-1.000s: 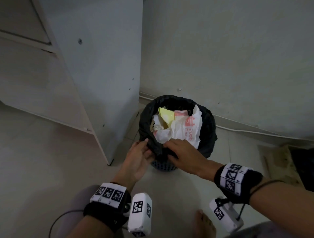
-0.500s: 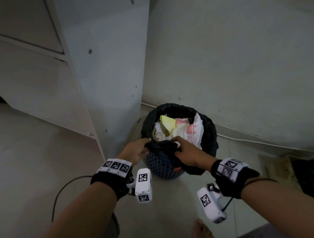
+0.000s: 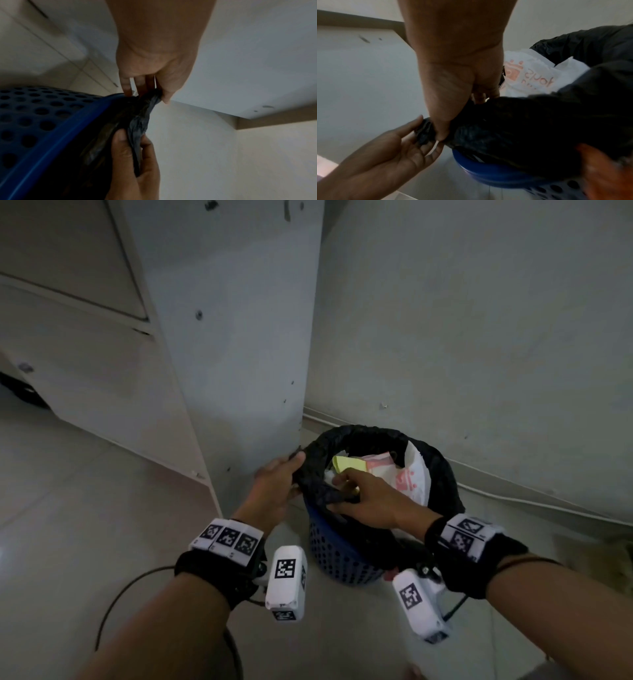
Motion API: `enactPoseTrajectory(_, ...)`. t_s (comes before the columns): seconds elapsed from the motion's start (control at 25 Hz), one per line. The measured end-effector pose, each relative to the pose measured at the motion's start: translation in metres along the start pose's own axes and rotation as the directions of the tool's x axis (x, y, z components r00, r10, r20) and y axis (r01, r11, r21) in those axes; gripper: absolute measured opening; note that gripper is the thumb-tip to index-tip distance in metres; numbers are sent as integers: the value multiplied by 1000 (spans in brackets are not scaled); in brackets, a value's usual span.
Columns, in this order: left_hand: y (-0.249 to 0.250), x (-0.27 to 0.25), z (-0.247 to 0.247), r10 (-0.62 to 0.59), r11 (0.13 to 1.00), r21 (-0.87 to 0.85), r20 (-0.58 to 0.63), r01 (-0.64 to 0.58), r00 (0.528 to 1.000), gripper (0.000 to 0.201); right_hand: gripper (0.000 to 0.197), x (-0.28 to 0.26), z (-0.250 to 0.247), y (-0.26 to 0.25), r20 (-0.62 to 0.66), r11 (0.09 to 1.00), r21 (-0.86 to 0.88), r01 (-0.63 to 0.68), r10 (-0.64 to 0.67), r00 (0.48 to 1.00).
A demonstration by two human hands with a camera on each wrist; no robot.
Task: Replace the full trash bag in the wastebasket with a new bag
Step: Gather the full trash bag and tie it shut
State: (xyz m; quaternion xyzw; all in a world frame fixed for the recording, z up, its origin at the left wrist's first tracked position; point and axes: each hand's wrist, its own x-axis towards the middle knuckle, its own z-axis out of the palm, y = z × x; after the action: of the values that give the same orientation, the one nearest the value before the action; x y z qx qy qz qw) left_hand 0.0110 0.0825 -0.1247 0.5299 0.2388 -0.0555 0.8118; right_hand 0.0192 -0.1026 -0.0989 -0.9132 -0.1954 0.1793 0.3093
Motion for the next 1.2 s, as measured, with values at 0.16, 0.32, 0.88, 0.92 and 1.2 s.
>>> enactPoseTrajectory(0.16,20,10,16,4,991,136,-44,2,999,38,26,29,4,-13,-89,991,-6,131,-131,987)
enactPoseTrajectory(0.32,18,30,9,-245,950,186,-60,252,968,34,25,38,7,-6,-104,976,217,13,10,995)
enactPoseTrajectory(0.88,53,68,66,243,912,311,117,-268,963,21,37,137,-123,45,-29,962,-213,169,-179,983)
enactPoseTrajectory(0.92,52,64,71,292,870,357,182,-339,939,22,42,147,-127,43,52,946,-277,168,-159,986)
enactPoseTrajectory(1.2,49,60,51,458,779,418,129,-467,879,28,9,152,-131,39,335,950,-179,255,-185,924)
